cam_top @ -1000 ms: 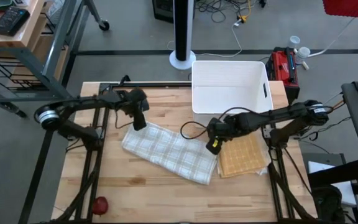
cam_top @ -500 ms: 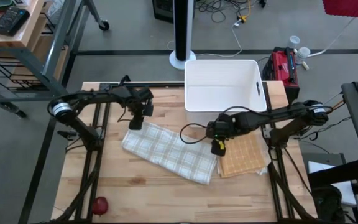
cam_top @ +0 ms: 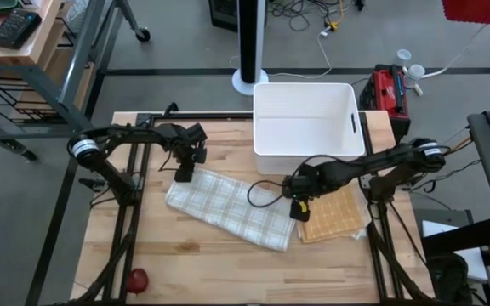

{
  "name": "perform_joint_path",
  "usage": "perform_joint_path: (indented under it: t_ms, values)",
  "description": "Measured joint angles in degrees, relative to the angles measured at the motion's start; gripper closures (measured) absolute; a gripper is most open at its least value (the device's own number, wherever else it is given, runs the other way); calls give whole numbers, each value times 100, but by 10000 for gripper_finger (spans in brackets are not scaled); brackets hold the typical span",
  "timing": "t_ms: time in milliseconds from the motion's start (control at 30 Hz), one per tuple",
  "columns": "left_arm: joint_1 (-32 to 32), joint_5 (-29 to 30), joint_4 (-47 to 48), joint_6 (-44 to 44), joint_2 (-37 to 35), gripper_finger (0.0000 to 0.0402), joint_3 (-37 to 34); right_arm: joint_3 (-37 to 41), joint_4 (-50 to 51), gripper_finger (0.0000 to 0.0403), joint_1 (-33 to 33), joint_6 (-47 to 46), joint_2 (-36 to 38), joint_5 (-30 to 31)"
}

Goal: Fold towel
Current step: Fold the white checkered towel

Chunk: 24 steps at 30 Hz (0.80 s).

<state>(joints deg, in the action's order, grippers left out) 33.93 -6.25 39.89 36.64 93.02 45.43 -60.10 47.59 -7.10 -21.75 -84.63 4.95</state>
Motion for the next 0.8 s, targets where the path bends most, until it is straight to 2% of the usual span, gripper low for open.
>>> perform_joint_path:
  t_ms: [167,333,533,667,800]
  values:
    - [-3,-411,-31,-376,-116,283,-87,202,-430,143,-107,273,-480,338]
    - [-95,-506,156,-577,-263,323,-91,208,-556,149,-101,374,-917,914]
    - [-418,-519,367,-861,-279,393,-134,219,-909,144,-102,538,-1192,587]
    - [-655,-495,287,-1114,-282,390,-138,274,-1193,154,-102,602,-1307,518]
    - [-782,-479,221,-1230,-317,398,-140,331,-1276,203,-102,742,-1451,514]
